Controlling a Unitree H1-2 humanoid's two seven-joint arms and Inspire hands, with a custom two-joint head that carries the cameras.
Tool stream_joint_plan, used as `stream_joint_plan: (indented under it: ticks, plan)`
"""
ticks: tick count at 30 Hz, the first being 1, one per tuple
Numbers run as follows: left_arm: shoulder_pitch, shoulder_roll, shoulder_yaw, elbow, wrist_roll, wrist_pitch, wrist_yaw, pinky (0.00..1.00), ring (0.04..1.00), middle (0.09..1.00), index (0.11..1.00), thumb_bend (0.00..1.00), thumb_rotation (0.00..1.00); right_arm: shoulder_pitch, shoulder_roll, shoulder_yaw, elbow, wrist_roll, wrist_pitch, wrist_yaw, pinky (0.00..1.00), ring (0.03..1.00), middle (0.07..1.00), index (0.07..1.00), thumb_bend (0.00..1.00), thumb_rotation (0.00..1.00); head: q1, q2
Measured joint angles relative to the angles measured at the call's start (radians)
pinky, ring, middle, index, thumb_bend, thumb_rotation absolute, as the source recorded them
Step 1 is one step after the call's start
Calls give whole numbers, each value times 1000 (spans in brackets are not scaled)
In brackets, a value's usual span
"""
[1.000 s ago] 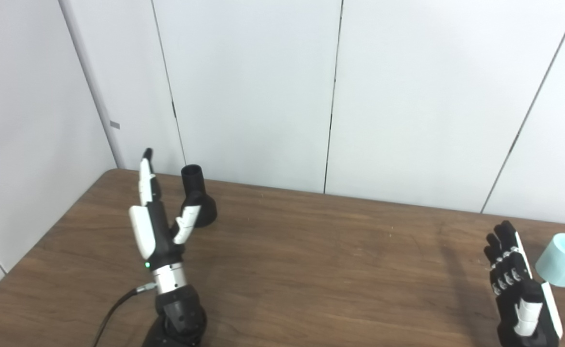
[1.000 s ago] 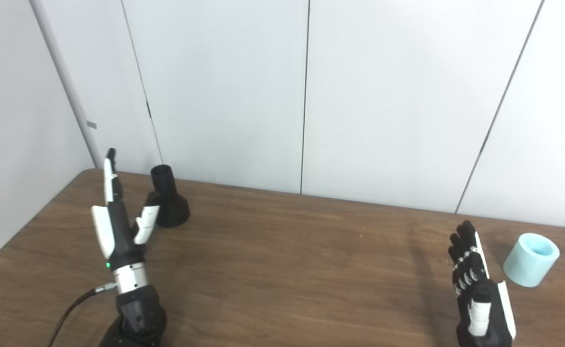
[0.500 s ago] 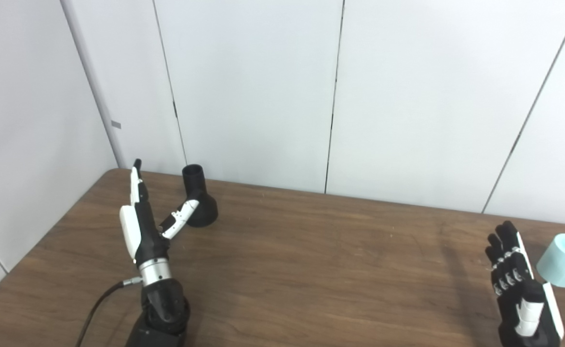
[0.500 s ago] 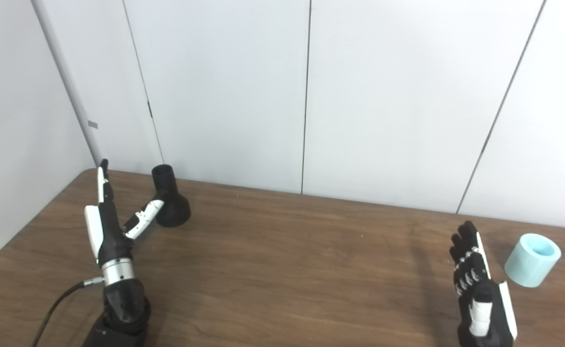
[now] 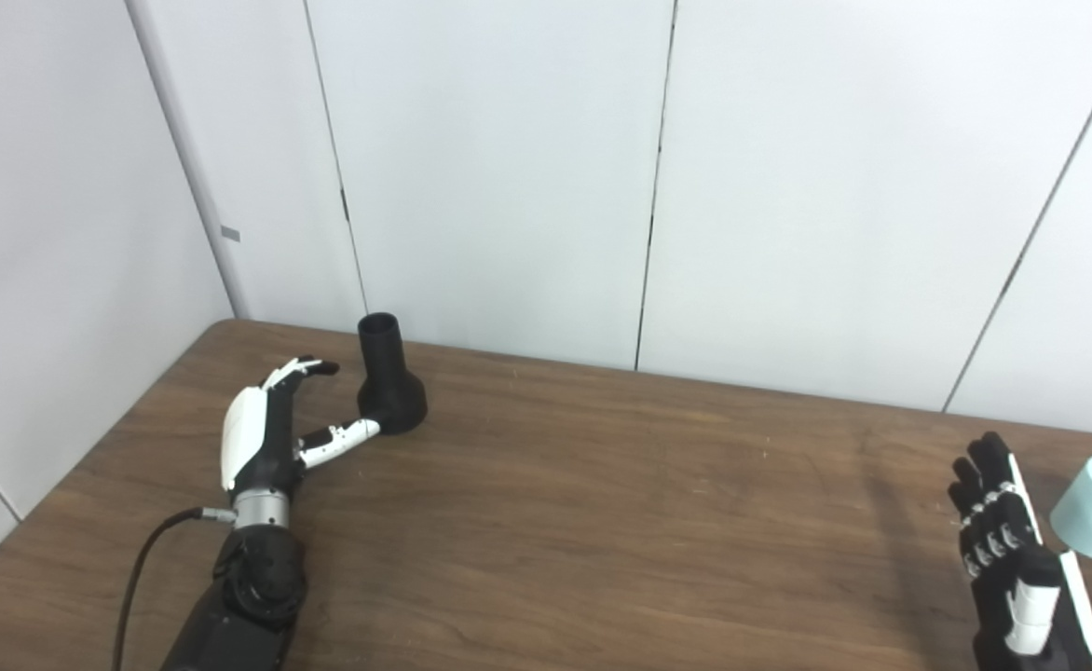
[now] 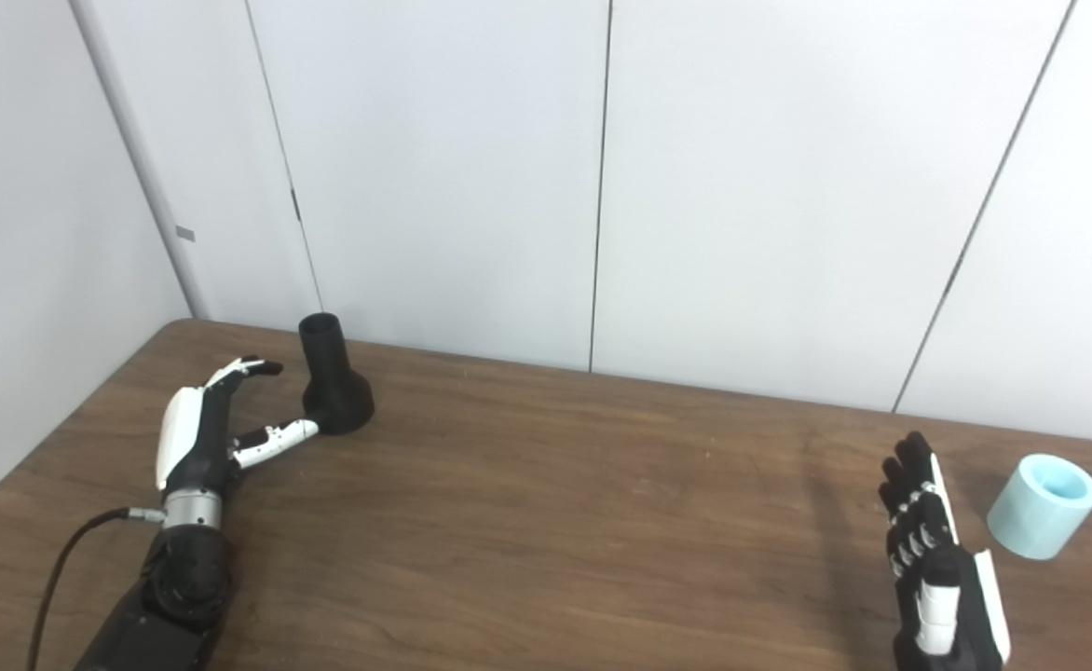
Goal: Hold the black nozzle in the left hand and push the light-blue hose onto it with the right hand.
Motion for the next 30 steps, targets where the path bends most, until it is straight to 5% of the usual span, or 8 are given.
stream_joint_plan:
  ticks: [30]
  plan:
    - [-69, 10, -75, 88, 3, 0, -45, 1000, 973, 867, 578, 1000, 394, 3, 1, -4, -5, -10, 3, -4, 1000, 1000, 1000, 1000, 678, 1000, -23, 8]
